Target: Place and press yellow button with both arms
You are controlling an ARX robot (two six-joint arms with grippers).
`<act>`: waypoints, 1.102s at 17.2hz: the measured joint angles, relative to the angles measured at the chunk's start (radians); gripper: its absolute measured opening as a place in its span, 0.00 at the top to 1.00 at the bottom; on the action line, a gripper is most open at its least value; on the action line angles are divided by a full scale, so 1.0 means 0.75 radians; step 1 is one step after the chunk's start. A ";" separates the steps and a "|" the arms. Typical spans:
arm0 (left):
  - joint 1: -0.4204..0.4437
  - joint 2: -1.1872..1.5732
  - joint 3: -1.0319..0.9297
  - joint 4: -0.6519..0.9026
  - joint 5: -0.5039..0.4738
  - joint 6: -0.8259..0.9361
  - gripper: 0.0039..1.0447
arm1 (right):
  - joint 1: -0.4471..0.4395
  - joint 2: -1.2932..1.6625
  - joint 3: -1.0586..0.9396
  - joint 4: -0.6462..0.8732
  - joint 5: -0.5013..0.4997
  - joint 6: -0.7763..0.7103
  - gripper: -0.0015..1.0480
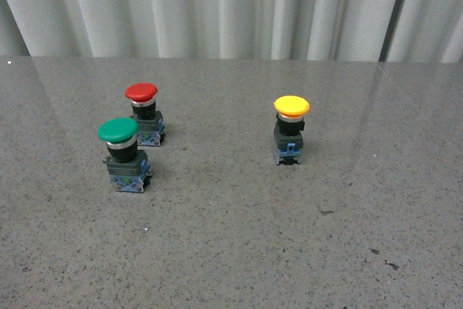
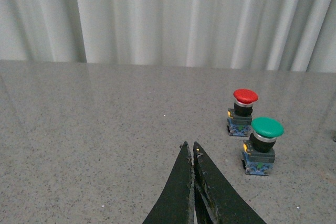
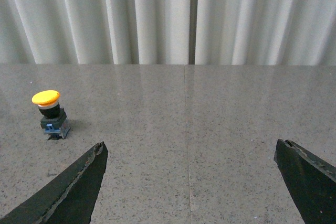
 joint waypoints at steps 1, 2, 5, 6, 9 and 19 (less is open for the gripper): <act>0.000 -0.022 0.000 -0.021 0.000 0.000 0.99 | 0.000 0.000 0.000 0.000 -0.001 0.000 0.06; 0.000 -0.040 0.000 -0.038 0.000 0.000 0.99 | 0.000 0.000 0.000 0.000 0.000 0.000 0.06; 0.000 -0.256 0.001 -0.281 -0.001 0.000 0.99 | 0.000 -0.001 0.000 -0.001 0.000 0.000 0.06; 0.000 -0.263 0.001 -0.255 0.001 0.001 0.99 | 0.000 0.000 0.000 -0.001 -0.001 0.000 0.06; 0.000 -0.260 0.003 -0.271 -0.002 0.001 0.99 | 0.000 -0.001 0.000 0.002 -0.001 0.000 0.06; 0.000 -0.260 0.001 -0.275 0.000 0.000 0.44 | 0.000 -0.001 0.000 0.001 -0.001 0.000 0.06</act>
